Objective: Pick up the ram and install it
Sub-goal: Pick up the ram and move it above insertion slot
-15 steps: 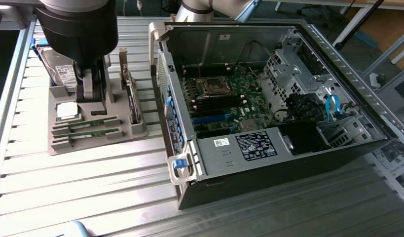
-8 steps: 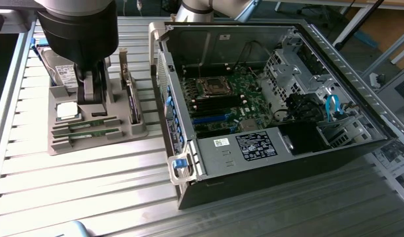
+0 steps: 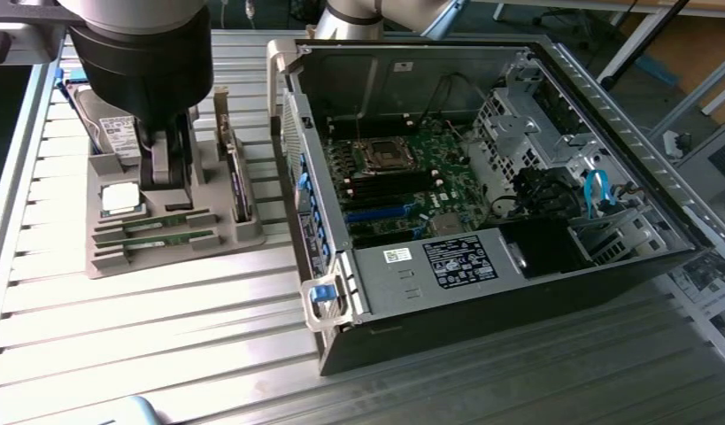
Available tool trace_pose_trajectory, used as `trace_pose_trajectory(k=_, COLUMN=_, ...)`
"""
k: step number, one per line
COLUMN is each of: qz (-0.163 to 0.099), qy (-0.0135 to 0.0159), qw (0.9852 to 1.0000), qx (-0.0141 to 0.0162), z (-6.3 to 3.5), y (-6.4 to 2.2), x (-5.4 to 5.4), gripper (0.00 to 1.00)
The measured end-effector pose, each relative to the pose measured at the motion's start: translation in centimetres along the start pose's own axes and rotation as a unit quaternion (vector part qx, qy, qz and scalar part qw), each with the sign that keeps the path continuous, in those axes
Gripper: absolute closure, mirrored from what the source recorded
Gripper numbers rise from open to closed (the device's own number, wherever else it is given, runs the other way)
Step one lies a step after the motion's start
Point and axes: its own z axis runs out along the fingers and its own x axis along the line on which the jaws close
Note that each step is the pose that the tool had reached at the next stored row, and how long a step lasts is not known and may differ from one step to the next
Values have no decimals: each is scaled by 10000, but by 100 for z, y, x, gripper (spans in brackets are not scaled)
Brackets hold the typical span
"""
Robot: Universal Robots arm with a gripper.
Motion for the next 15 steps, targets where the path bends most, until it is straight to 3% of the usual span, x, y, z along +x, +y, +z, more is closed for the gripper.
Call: trace_pose_trajectory(k=15, qz=0, qy=0, qw=10000, qx=0, z=44, y=-2, x=1, gripper=56)
